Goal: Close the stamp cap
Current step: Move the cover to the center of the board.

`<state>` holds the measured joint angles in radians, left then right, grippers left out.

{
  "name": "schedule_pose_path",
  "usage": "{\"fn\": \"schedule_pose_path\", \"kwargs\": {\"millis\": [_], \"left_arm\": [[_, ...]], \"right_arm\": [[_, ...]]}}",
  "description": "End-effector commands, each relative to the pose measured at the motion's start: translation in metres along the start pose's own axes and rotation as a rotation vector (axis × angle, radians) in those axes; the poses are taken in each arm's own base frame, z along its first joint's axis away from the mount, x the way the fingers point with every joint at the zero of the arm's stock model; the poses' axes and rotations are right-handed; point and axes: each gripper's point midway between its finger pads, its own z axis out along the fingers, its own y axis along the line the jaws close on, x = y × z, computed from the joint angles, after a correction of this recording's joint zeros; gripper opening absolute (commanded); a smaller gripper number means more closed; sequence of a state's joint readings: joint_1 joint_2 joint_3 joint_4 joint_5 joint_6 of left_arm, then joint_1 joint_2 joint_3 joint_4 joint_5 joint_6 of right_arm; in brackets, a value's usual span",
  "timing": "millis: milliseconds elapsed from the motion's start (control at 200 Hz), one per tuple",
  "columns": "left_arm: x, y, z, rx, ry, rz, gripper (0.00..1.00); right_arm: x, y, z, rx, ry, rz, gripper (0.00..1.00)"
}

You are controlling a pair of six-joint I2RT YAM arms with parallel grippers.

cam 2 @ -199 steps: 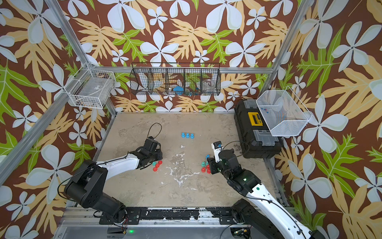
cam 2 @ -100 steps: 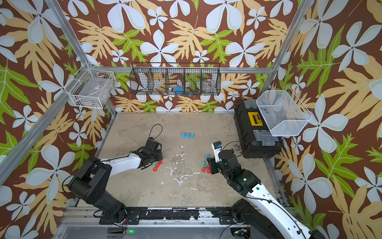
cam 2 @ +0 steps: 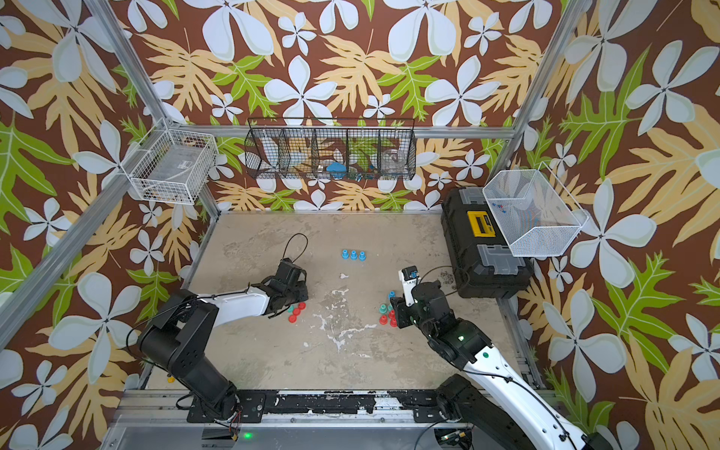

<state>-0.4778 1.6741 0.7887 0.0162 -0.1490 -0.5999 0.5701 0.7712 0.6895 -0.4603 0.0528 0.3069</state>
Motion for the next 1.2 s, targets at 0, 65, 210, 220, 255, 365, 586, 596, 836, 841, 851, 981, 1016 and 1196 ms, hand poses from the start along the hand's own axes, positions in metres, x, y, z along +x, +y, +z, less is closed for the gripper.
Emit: {"fn": "schedule_pose_path", "kwargs": {"millis": [0, 65, 210, 220, 255, 365, 586, 596, 836, 841, 851, 981, 1016, 1196], "left_arm": [[0.017, -0.004, 0.002, 0.016, 0.065, 0.015, 0.39], [0.022, -0.013, 0.003, 0.03, 0.077, 0.037, 0.39], [0.038, -0.041, 0.01, 0.059, 0.111, 0.092, 0.38], [0.039, -0.043, 0.011, 0.061, 0.112, 0.095, 0.38], [0.042, -0.052, 0.012, 0.069, 0.118, 0.108, 0.38], [0.055, -0.079, 0.011, 0.107, 0.135, 0.139, 0.38], [0.075, -0.114, 0.002, 0.154, 0.147, 0.204, 0.37], [0.076, -0.115, 0.001, 0.156, 0.15, 0.206, 0.37], [0.077, -0.12, -0.003, 0.169, 0.15, 0.212, 0.37], [0.077, -0.12, -0.004, 0.17, 0.15, 0.212, 0.37], [0.076, -0.121, -0.004, 0.17, 0.149, 0.212, 0.37], [0.073, -0.125, -0.01, 0.179, 0.142, 0.217, 0.37], [0.072, -0.125, -0.012, 0.181, 0.138, 0.218, 0.37], [0.064, -0.129, -0.025, 0.196, 0.114, 0.221, 0.37]], "right_arm": [[-0.007, 0.001, -0.001, -0.003, -0.031, 0.009, 0.42], [-0.007, 0.001, -0.001, -0.005, -0.031, 0.01, 0.42], [-0.008, 0.001, -0.001, -0.003, -0.033, 0.013, 0.42], [-0.008, 0.001, -0.001, -0.004, -0.033, 0.012, 0.42], [-0.008, 0.001, -0.001, -0.003, -0.033, 0.012, 0.42], [-0.008, 0.0, -0.002, 0.001, -0.036, 0.015, 0.42], [-0.009, 0.0, -0.003, 0.002, -0.042, 0.015, 0.42], [-0.009, 0.0, -0.003, 0.002, -0.041, 0.015, 0.42], [-0.008, -0.001, -0.003, 0.004, -0.041, 0.016, 0.42], [-0.008, -0.001, -0.003, 0.004, -0.042, 0.016, 0.42], [-0.009, -0.001, -0.003, 0.005, -0.043, 0.016, 0.42], [-0.009, -0.001, -0.003, 0.007, -0.042, 0.017, 0.42], [-0.008, -0.001, -0.003, 0.009, -0.04, 0.016, 0.42], [-0.007, -0.002, -0.001, 0.014, -0.031, 0.016, 0.42]]}}
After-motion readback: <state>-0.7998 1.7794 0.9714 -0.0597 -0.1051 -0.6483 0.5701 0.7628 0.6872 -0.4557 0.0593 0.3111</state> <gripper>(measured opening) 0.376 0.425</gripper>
